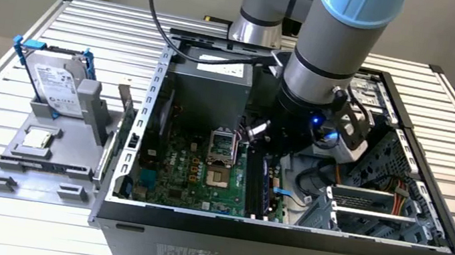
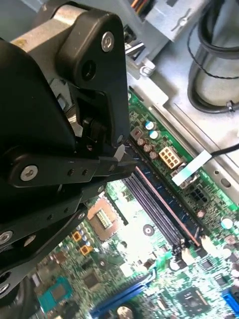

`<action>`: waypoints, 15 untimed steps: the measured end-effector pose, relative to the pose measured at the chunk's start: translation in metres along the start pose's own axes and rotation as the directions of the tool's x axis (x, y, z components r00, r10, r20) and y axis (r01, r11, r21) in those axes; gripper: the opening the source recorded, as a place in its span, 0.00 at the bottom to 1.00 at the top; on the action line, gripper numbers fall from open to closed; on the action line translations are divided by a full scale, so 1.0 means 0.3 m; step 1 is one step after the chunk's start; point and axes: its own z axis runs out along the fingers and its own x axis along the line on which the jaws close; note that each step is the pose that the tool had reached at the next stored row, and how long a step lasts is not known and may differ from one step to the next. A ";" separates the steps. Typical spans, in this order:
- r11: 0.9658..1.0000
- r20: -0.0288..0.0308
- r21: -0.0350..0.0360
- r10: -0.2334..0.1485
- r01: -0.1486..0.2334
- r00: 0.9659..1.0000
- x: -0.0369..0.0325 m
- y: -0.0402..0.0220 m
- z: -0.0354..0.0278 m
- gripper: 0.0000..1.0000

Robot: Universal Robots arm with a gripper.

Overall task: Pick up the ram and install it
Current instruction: 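Insert the ram into the slot, then press down the ram until it locks into place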

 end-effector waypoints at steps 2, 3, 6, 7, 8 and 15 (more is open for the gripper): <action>1.000 0.000 -0.001 -0.032 0.032 1.000 0.000 0.000 0.000 0.00; 0.999 0.000 -0.002 -0.047 0.047 0.999 0.000 0.000 0.000 0.00; 0.996 0.000 -0.002 -0.088 0.088 0.996 0.000 0.000 0.000 0.00; 0.995 0.000 -0.002 -0.103 0.103 0.995 0.000 0.000 0.000 0.00; 0.993 0.000 -0.002 -0.121 0.121 0.993 0.000 0.000 -0.001 0.00; 0.971 0.001 -0.003 -0.238 0.238 0.971 0.000 0.000 -0.002 0.00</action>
